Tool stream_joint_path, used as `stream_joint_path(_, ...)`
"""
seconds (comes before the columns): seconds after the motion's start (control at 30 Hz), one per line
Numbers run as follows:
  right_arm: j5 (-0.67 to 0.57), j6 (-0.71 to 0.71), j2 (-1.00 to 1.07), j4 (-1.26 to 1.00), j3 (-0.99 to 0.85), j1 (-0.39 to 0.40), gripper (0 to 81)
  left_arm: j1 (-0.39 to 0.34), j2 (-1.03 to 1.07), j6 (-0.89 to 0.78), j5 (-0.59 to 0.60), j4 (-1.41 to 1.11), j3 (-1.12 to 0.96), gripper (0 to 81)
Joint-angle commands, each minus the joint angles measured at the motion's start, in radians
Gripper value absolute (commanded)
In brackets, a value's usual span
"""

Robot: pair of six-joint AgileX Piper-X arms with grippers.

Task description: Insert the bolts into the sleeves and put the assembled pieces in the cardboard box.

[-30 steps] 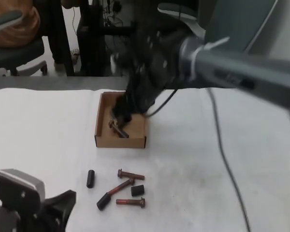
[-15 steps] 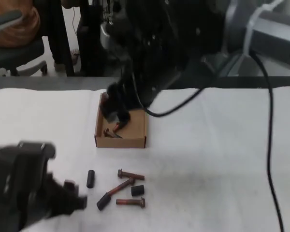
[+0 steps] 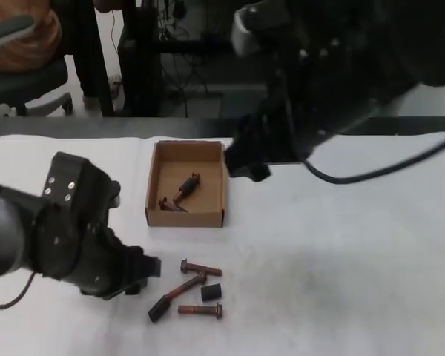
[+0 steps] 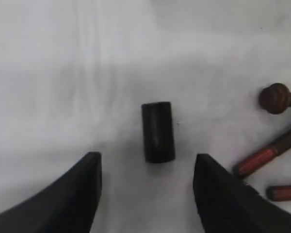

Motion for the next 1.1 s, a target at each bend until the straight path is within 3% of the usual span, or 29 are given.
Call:
stream_joint_path(0.0, 0.002, -0.006, -0.038, -0.007, 0.044, -0.013, 58.5, -0.037, 0.0, -0.023, 0.012, -0.002, -0.044, 53.2)
stream_joint_path(0.1, 0.002, -0.006, -0.052, -0.009, 0.08, -0.019, 58.5, -0.072, 0.007, -0.057, -0.039, 0.016, -0.07, 53.1)
stream_joint_path(0.27, 0.0, -0.006, -0.073, 0.001, 0.098, -0.018, 58.5, -0.082, 0.105, -0.068, -0.043, 0.093, -0.116, 45.1)
stream_joint_path(0.7, 0.01, -0.027, -0.107, -0.001, 0.098, -0.018, 58.5, -0.076, 0.18, -0.111, -0.105, 0.194, -0.189, 44.8)
stream_joint_path(0.8, 0.01, -0.027, -0.107, 0.002, 0.098, -0.018, 58.5, -0.067, 0.18, -0.165, -0.095, 0.203, -0.191, 33.0)
stream_joint_path(0.9, 0.007, -0.027, -0.107, 0.001, 0.098, -0.018, 58.5, -0.064, 0.18, -0.18, -0.087, 0.203, -0.191, 6.0)
stream_joint_path(1.0, -0.011, -0.084, -0.107, 0.003, 0.098, -0.018, 58.5, -0.056, 0.18, -0.18, -0.087, 0.203, -0.193, 1.7)
stream_joint_path(1.07, -0.028, -0.249, -0.104, 0.01, 0.098, -0.018, 58.0, -0.055, 0.18, -0.15, -0.087, 0.203, -0.192, 1.8)
